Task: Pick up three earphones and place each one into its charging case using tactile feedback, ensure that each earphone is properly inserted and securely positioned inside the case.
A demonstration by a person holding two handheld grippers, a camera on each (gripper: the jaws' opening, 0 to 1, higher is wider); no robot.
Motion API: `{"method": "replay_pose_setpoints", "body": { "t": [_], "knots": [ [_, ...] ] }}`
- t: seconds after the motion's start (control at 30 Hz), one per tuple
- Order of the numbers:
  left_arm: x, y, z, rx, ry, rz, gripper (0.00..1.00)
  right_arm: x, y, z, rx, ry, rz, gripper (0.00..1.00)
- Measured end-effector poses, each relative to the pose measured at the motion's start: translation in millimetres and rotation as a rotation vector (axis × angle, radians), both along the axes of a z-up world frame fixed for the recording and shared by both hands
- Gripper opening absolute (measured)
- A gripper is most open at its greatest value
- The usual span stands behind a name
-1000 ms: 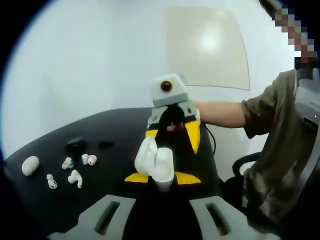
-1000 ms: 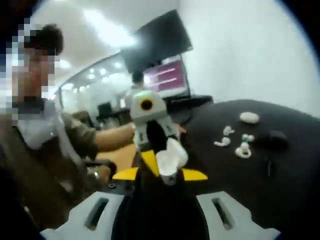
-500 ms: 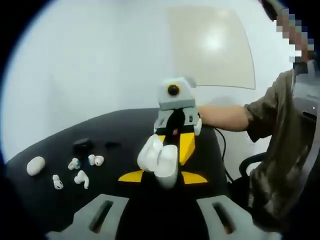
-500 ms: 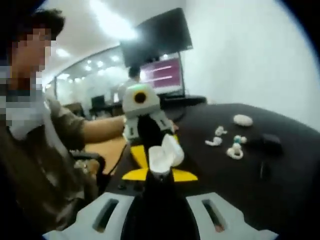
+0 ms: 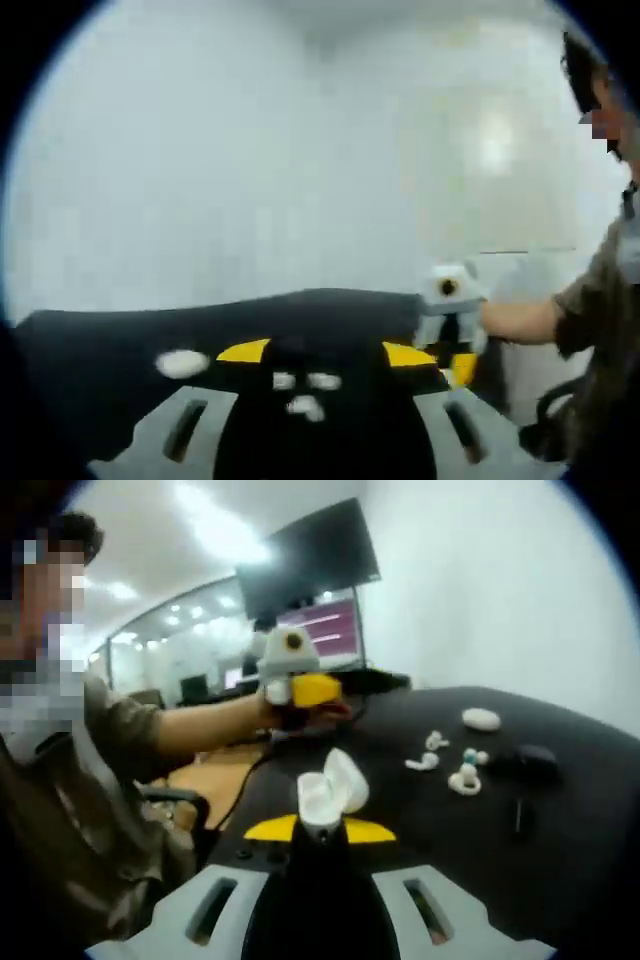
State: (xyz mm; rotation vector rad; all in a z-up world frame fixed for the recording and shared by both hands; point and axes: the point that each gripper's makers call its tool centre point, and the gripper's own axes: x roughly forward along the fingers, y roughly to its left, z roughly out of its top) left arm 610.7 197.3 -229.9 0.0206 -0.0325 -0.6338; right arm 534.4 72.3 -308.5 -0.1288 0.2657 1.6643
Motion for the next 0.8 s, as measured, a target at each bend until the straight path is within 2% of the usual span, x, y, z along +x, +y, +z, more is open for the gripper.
{"method": "replay_pose_setpoints", "body": {
  "t": [0.07, 0.17, 0.23, 0.33, 0.47, 0.53, 0.67, 0.77, 0.8],
  "knots": [
    [14.2, 23.7, 0.7, -0.008, 0.037, 0.099, 0.28, 0.3, -0.1, -0.1, 0.002, -0.003, 0.002, 0.17],
    [21.7, 36.3, 0.2, -0.074, 0.120, 0.119, 0.20, 0.4, -0.2, -0.3, 0.003, -0.003, 0.003, 0.17],
    [27.2, 41.6, 2.0, -0.077, 0.132, 0.126, 0.18, 0.4, -0.3, -0.4, 0.004, -0.003, 0.003, 0.17],
    [38.9, 60.4, -7.2, -0.009, 0.167, 0.225, 0.15, 1.2, -0.5, -0.5, 0.004, 0.001, 0.002, 0.17],
    [44.6, 72.8, -20.1, 0.047, 0.193, 0.300, 0.10, 1.3, -0.6, -0.6, 0.005, -0.003, -0.008, 0.18],
    [44.0, 70.5, -27.6, 0.052, 0.207, 0.280, 0.11, 1.6, -0.7, -0.6, 0.006, -0.008, -0.010, 0.18],
    [44.8, 69.2, -53.3, 0.078, 0.288, 0.278, 0.14, 1.2, -1.1, -0.5, 0.009, -0.008, -0.007, 0.18],
    [43.3, 64.8, -71.5, 0.118, 0.361, 0.268, 0.11, 1.1, -1.5, -0.5, 0.009, -0.011, -0.008, 0.18],
    [42.1, 58.5, -74.8, 0.136, 0.374, 0.239, 0.10, 0.9, -1.6, -0.5, 0.009, -0.013, -0.007, 0.18]
  ]
}}
